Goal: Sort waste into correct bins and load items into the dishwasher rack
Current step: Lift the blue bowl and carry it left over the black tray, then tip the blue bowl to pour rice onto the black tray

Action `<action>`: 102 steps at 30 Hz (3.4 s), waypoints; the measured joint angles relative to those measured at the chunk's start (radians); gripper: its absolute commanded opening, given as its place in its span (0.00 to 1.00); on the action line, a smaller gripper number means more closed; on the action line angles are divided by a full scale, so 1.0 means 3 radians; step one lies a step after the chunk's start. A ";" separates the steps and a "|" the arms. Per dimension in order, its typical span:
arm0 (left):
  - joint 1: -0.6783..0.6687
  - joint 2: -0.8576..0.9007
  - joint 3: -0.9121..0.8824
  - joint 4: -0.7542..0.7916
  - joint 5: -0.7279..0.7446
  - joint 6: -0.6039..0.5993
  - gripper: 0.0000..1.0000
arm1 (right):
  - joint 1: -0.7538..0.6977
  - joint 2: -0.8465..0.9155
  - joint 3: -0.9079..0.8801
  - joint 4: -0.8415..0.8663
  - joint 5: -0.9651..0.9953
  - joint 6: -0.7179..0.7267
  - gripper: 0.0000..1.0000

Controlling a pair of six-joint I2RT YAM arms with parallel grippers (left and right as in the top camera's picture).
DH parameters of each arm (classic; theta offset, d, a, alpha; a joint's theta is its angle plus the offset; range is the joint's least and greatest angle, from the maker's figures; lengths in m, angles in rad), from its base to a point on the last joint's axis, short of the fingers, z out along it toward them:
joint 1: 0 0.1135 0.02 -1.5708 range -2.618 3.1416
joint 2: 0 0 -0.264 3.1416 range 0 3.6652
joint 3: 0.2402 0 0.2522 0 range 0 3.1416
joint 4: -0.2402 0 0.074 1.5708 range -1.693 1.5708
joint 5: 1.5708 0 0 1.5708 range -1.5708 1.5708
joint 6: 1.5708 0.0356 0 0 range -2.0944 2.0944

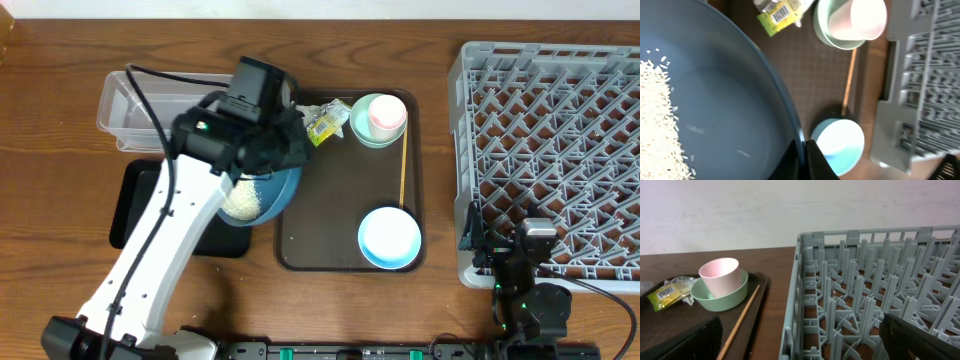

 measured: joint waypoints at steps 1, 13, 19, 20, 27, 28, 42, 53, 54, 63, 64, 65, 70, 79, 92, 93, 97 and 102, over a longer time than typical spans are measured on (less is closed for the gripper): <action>0.0037 0.0000 0.0000 0.0000 0.0076 0.0028 0.06 | 0.0000 0.0000 0.0000 0.0000 0.0000 0.0000 0.99; 0.0507 0.0000 -0.0051 -0.0056 0.0640 0.0130 0.06 | 0.0000 0.0000 0.0000 0.0000 0.0000 0.0000 0.99; 0.0846 -0.0061 -0.0254 -0.0025 0.0954 0.0161 0.06 | 0.0000 0.0000 0.0000 0.0000 0.0000 0.0000 0.99; 0.0904 -0.0079 -0.0306 0.0005 0.1019 0.0182 0.06 | 0.0000 0.0000 0.0000 0.0000 0.0000 0.0000 0.99; 0.1400 -0.0221 -0.0627 0.0140 0.1550 0.0360 0.06 | 0.0000 0.0000 0.0000 0.0000 0.0000 0.0000 0.99; 0.1490 -0.0243 -0.0662 0.0142 0.1637 0.0398 0.06 | 0.0000 0.0000 0.0000 0.0000 0.0000 0.0000 0.99; 0.2471 -0.0273 -0.1280 0.0285 0.2825 0.1033 0.06 | 0.0000 0.0000 0.0000 0.0000 0.0000 0.0000 0.99; 0.3039 -0.0273 -0.1662 0.0519 0.3735 0.1329 0.06 | 0.0000 0.0000 0.0000 0.0000 0.0000 0.0000 0.99; 0.3092 -0.0273 -0.1662 0.0518 0.3780 0.1342 0.06 | 0.0000 0.0000 0.0000 0.0000 0.0000 0.0000 0.99; 0.3723 -0.0273 -0.1667 0.0623 0.4023 0.1380 0.06 | 0.0000 0.0000 0.0000 -0.0001 0.0000 0.0000 0.99; 0.3807 -0.0273 -0.1667 0.0622 0.4028 0.1382 0.06 | 0.0000 0.0000 0.0000 0.0000 0.0000 0.0000 0.99; 0.3857 -0.0273 -0.1667 0.0621 0.4035 0.1382 0.06 | 0.0000 0.0000 0.0000 0.0000 0.0000 0.0000 0.99; 0.4002 -0.0273 -0.1667 0.0617 0.4039 0.1382 0.06 | 0.0000 0.0000 0.0000 0.0000 0.0000 0.0000 0.99; 0.3994 -0.0273 -0.1668 0.0445 0.4049 0.1419 0.06 | 0.0000 0.0000 0.0000 0.0000 0.0000 0.0000 0.99; 0.3886 -0.0478 -0.1684 -0.0430 0.4081 0.2183 0.06 | 0.0000 0.0000 0.0000 0.0000 0.0000 0.0000 0.99; 0.3867 -0.0534 -0.1684 -0.0519 0.4091 0.2251 0.06 | 0.0000 0.0000 0.0000 0.0000 0.0000 0.0000 0.99; 0.3794 -0.0753 -0.1686 -0.0501 0.4086 0.2416 0.06 | 0.0000 0.0000 0.0000 0.0000 0.0000 0.0000 0.99; 0.3791 -0.0894 -0.1686 -0.0387 0.4086 0.2439 0.06 | 0.0000 0.0000 0.0000 0.0000 0.0000 0.0000 0.99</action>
